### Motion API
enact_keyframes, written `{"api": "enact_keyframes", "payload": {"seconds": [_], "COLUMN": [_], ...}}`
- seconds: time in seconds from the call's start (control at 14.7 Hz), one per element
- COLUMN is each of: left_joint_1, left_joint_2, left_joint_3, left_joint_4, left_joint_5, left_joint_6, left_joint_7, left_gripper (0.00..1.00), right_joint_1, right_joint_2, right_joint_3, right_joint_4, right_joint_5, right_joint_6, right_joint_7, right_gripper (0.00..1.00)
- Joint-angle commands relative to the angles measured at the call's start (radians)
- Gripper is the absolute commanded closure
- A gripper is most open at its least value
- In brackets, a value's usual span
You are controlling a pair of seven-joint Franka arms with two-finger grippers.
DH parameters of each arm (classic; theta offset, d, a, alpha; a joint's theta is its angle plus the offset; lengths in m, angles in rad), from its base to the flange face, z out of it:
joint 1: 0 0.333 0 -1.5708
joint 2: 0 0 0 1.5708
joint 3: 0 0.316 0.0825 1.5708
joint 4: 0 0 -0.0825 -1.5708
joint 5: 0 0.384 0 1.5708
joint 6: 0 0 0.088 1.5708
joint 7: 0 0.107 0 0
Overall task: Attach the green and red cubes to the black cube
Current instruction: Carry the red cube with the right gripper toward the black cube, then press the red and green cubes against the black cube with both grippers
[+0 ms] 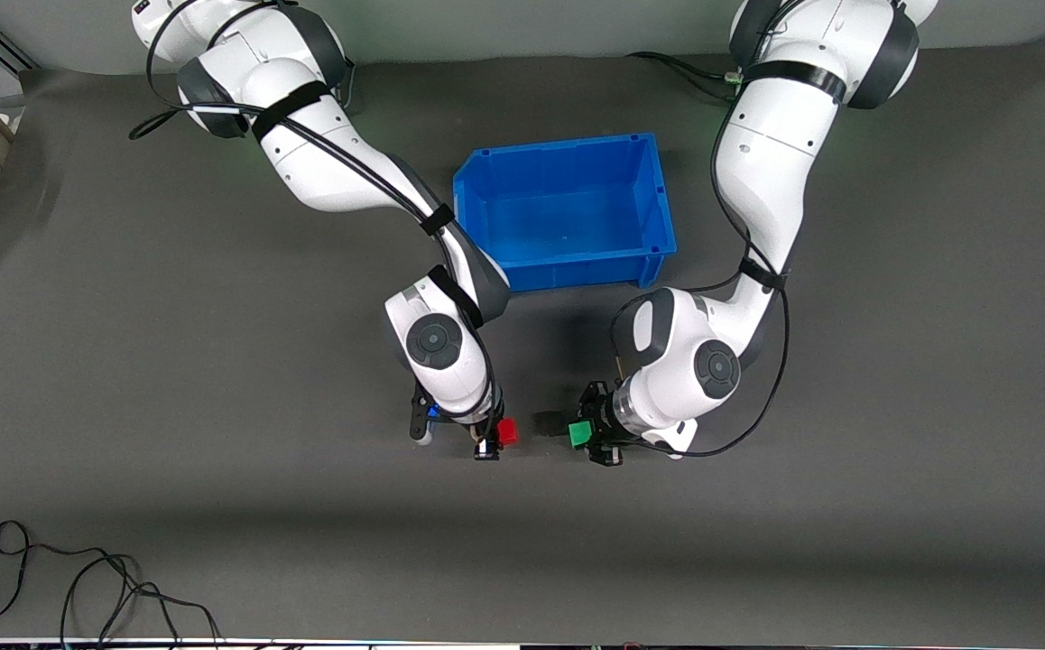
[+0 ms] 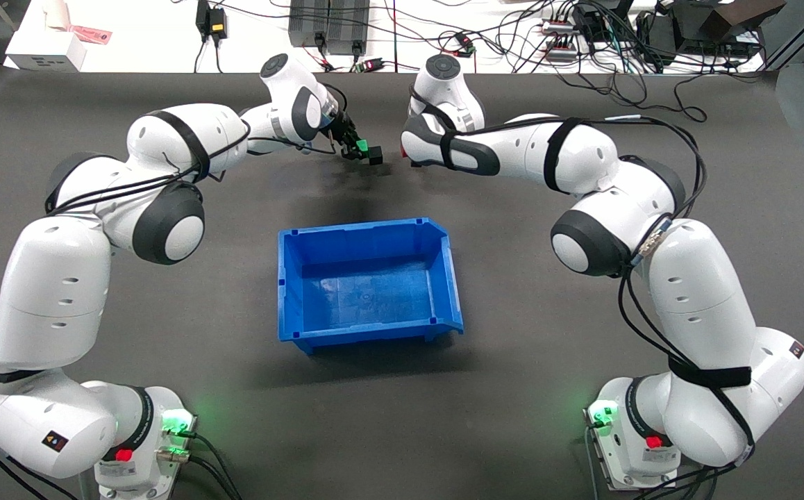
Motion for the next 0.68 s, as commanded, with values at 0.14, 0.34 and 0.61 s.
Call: {"api": "enact_keyframes", "payload": {"seconds": [0.14,0.34,0.61], "left_joint_1": [-0.026,-0.032,-0.035], "left_joint_2": [0.013,0.013,0.013], "left_joint_3": [0.008,0.008,0.008], "left_joint_4": [0.01,0.01,0.01], "left_joint_5": [0.016,0.018,0.018], "left_joint_6": [0.027,0.027,0.027], "left_joint_7": [-0.037,-0.037,-0.038], "left_gripper": [1.0,1.0,1.0], "right_joint_1": [0.051,0.06,0.071], "right_joint_2": [0.043,0.046,0.055], "right_joint_3": [-0.01,-0.01,-0.01], "right_joint_4": [0.046,0.046,0.046], "right_joint_5": [-0.058,-0.073,-0.073], "right_joint_6": [-0.007,-0.005,-0.005], "right_joint_7": [0.073,0.091,0.094], "right_gripper": [1.0,1.0,1.0]}}
